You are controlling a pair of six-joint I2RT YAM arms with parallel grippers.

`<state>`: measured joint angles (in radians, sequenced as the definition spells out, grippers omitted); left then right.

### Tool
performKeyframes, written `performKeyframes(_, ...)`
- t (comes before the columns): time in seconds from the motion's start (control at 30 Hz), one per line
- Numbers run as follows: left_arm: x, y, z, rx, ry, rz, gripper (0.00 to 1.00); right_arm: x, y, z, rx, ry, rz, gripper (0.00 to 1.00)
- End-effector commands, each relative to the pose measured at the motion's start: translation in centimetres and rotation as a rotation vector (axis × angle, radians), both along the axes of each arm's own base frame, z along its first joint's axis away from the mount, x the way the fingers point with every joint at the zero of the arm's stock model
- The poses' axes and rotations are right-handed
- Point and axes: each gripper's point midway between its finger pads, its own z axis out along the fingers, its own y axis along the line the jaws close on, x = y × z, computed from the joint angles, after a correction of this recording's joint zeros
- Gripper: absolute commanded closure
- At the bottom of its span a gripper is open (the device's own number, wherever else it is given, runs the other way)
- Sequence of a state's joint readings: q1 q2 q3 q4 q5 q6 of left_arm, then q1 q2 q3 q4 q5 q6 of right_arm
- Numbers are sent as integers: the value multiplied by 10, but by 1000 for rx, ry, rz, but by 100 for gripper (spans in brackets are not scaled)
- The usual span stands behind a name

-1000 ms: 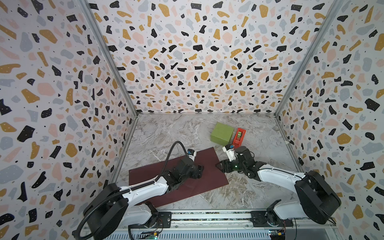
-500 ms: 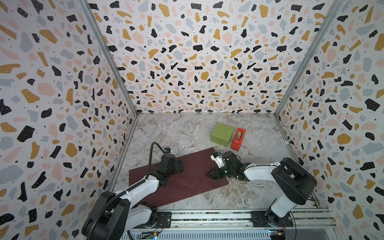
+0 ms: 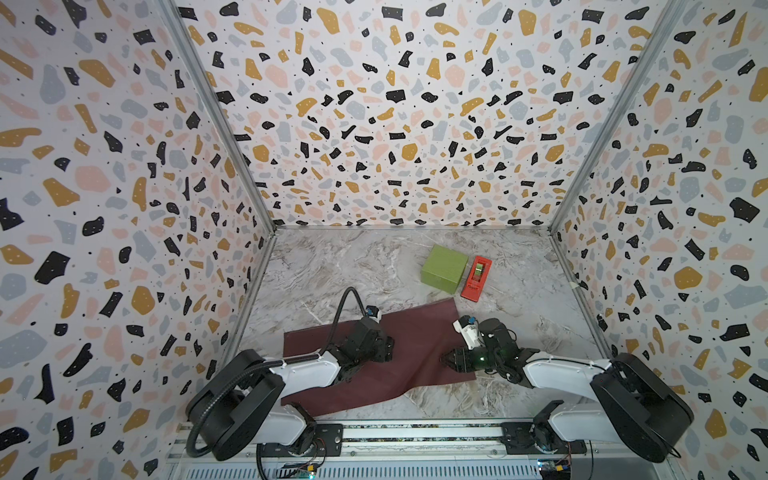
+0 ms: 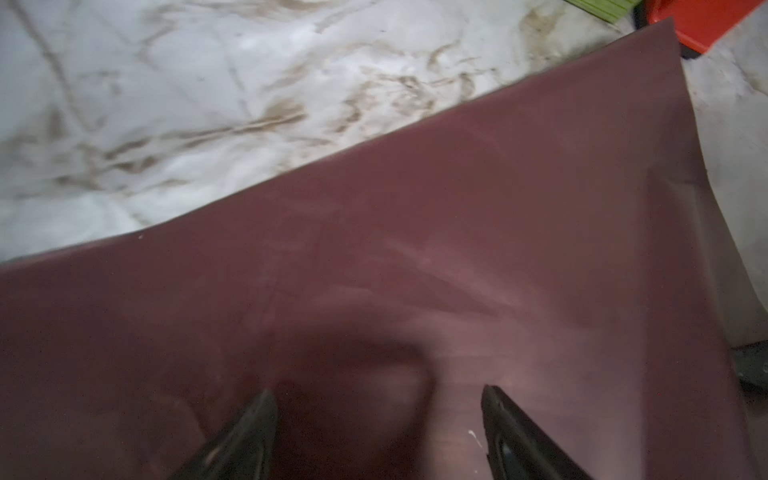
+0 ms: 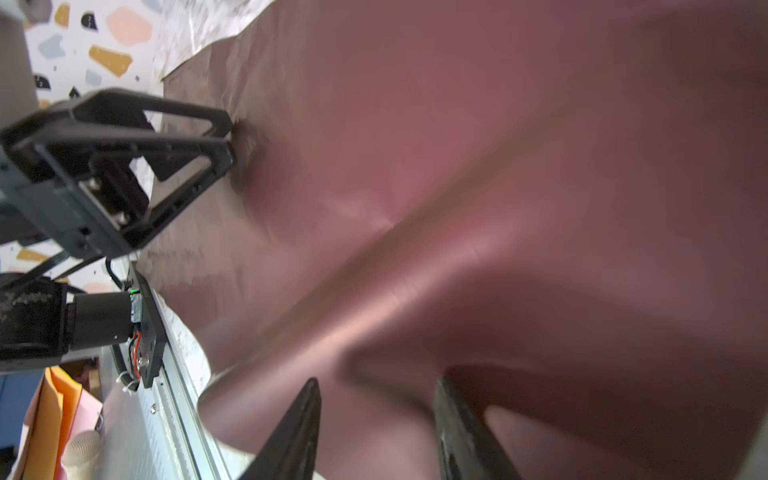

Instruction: Wrap the gift box in paper

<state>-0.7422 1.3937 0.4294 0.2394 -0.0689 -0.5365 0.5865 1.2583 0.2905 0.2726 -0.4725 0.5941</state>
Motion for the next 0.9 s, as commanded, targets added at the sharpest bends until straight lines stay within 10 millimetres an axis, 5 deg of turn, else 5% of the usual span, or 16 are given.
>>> performKeyframes(0.0,-8,-26,-6,-1,36,-44,21,-1,-36,-11,-74,44,-128,54)
performKeyframes(0.33,6,-74,-5,14,17,-118,21,27,-87,40,-73,-134,-320,49)
performKeyframes(0.63,6,-101,-9,9,35,-182,22,47,-80,40,-78,-121,-267,47)
performKeyframes(0.73,8,-106,4,-26,25,-173,22,63,-76,54,-78,-155,-253,46)
performKeyframes(0.87,24,-110,50,-70,-64,-133,18,89,-68,86,-46,-228,-256,41)
